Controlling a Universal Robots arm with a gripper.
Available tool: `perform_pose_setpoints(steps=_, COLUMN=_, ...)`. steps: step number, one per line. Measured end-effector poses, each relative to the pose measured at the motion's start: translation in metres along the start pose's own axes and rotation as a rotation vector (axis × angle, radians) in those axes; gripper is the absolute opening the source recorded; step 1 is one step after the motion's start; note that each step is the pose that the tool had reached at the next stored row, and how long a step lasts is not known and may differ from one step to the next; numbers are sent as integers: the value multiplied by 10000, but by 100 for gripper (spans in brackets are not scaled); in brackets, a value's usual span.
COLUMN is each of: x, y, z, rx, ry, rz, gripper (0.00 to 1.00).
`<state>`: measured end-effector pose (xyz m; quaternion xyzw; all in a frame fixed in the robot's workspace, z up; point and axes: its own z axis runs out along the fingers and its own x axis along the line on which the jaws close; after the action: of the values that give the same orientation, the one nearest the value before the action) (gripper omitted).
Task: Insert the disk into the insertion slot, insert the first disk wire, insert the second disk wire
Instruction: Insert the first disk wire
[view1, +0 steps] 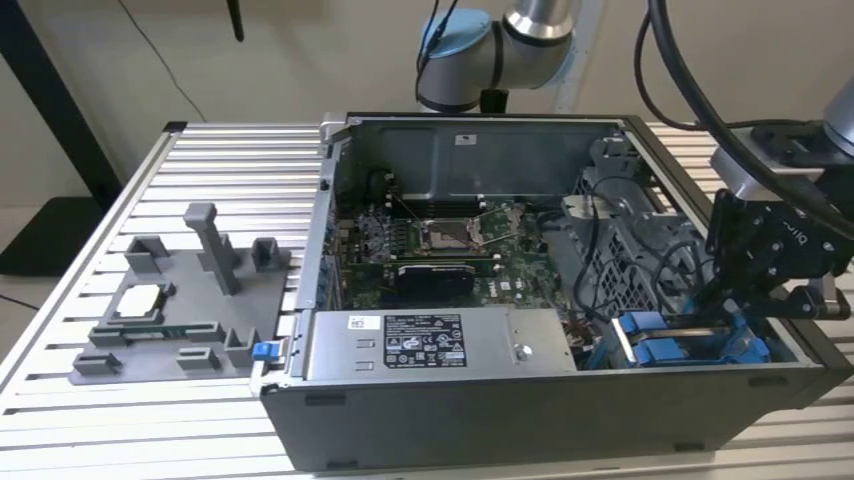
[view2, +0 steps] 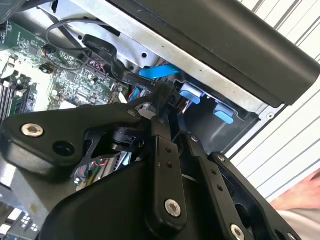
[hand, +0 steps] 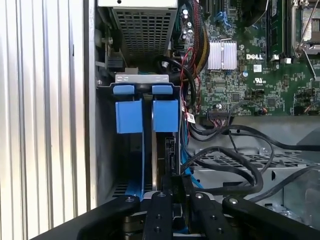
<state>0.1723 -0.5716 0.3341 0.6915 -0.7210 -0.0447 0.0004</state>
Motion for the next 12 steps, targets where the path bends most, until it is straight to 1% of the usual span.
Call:
perform_pose_setpoints(steps=3, x=2, y=-5, z=24, rx=4, ry=11, rz=25, gripper=0)
perform_pose_setpoints(steps=6, x=2, y=-7, z=43, rx=3, ry=-13, rz=25, gripper=0)
perform_pose_setpoints(steps=7, x=2, y=-8, z=44, rx=4, ry=-15, rz=25, gripper=100)
perform_pose_setpoints(steps=9, x=2, y=-6, z=23, rx=-4, ry=-14, rz=26, gripper=100)
perform_pose_setpoints(steps=12, x=-3, y=0, z=-54, rx=-24, ry=-8, rz=29, gripper=100)
